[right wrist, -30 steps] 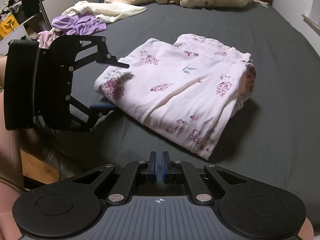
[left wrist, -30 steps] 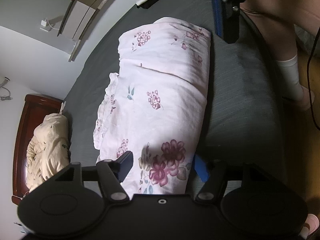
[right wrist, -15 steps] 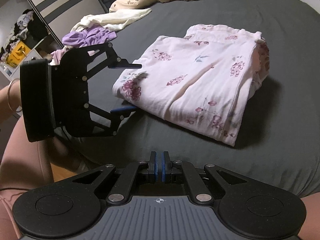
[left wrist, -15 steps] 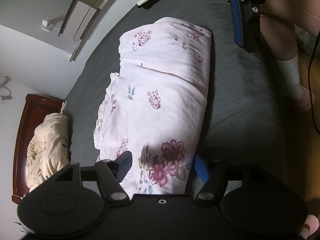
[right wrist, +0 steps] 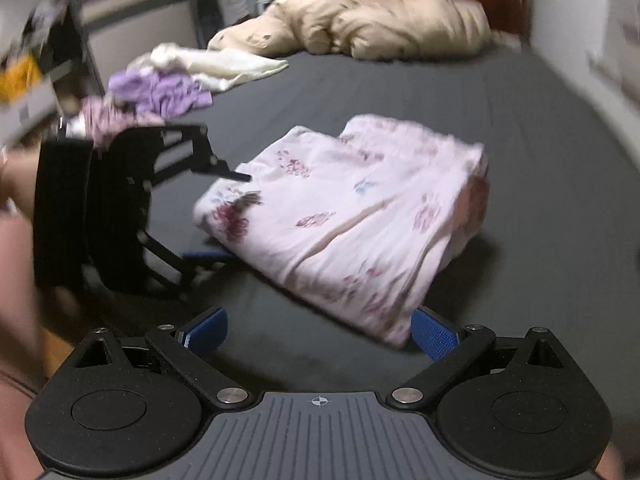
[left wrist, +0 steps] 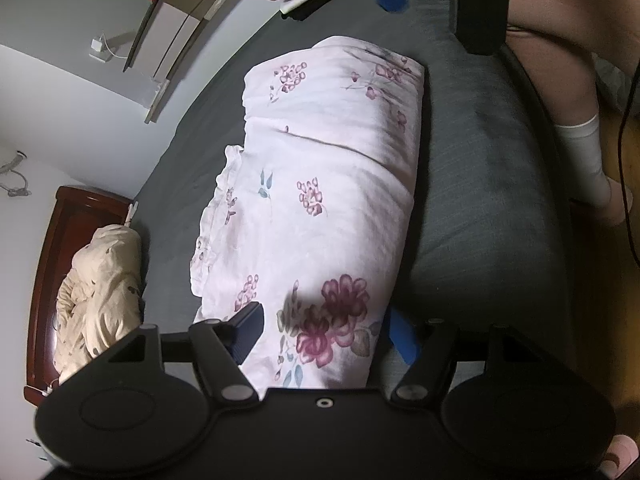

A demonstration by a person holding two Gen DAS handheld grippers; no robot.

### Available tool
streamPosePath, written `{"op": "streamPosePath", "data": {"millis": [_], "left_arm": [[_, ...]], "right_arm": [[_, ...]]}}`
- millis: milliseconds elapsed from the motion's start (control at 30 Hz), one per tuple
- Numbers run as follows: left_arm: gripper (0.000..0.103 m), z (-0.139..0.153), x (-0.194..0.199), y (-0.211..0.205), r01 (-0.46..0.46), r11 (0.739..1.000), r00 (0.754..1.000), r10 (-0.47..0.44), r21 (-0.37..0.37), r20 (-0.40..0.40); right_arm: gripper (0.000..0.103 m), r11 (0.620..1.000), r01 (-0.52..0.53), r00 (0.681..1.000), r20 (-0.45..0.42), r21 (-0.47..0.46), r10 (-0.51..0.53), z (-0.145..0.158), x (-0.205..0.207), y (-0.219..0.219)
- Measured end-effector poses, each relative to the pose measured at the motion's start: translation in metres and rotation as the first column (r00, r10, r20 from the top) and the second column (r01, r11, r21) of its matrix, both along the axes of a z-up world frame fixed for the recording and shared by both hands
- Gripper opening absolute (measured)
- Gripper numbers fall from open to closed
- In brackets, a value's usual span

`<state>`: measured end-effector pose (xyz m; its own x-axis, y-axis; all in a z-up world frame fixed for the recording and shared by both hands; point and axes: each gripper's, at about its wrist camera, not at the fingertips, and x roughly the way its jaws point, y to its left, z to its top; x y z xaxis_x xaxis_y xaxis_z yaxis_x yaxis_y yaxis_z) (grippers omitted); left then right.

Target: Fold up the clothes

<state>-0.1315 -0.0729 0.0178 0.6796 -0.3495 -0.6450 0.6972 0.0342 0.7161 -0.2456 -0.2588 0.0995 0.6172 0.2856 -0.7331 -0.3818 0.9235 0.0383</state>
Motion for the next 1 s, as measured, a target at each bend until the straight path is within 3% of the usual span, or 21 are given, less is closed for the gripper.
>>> {"op": "streamPosePath", "data": {"millis": [133,233,400,533,633,800,867,1000], "left_arm": [[0.070,-0.003,-0.002,0.007,0.007,1.000,1.000,-0.007,0.022,0.025],[0.070,-0.002,-0.001,0.013,-0.008,1.000,0.999,0.007,0.030,0.031],[0.069,0.006,0.004,0.020,-0.051,0.999,0.999,0.051,0.007,0.011],[0.069,0.033,0.016,0.027,-0.128,0.987,0.983,0.114,-0.098,-0.141],[0.069,0.062,0.036,0.037,-0.215,0.954,0.948,0.154,-0.207,-0.277],[0.075,0.090,0.078,0.043,-0.339,0.901,0.906,0.236,-0.269,-0.353],[0.075,0.093,0.094,0.040,-0.381,0.885,0.880,0.259,-0.267,-0.399],[0.078,0.089,0.105,0.043,-0.438,0.862,0.792,0.237,-0.255,-0.562]], "right_arm": [[0.099,0.968,-0.021,0.985,0.159,-0.250,0.063,-0.001,-0.011,0.022],[0.099,0.954,-0.033,0.983,0.165,-0.299,0.086,-0.006,-0.007,0.031],[0.099,0.967,-0.008,0.981,0.187,-0.254,0.058,-0.001,0.009,0.025],[0.099,0.993,0.047,0.979,0.201,-0.106,-0.025,0.020,0.032,0.000],[0.099,0.995,0.098,0.980,0.172,0.023,-0.101,0.034,0.049,-0.021],[0.099,0.985,0.145,0.975,0.159,0.090,-0.158,0.041,0.055,-0.032],[0.099,0.993,0.101,0.981,0.158,0.055,-0.108,0.038,0.047,-0.023],[0.099,0.995,0.052,0.988,0.152,-0.087,-0.039,0.022,0.031,-0.005]]}}
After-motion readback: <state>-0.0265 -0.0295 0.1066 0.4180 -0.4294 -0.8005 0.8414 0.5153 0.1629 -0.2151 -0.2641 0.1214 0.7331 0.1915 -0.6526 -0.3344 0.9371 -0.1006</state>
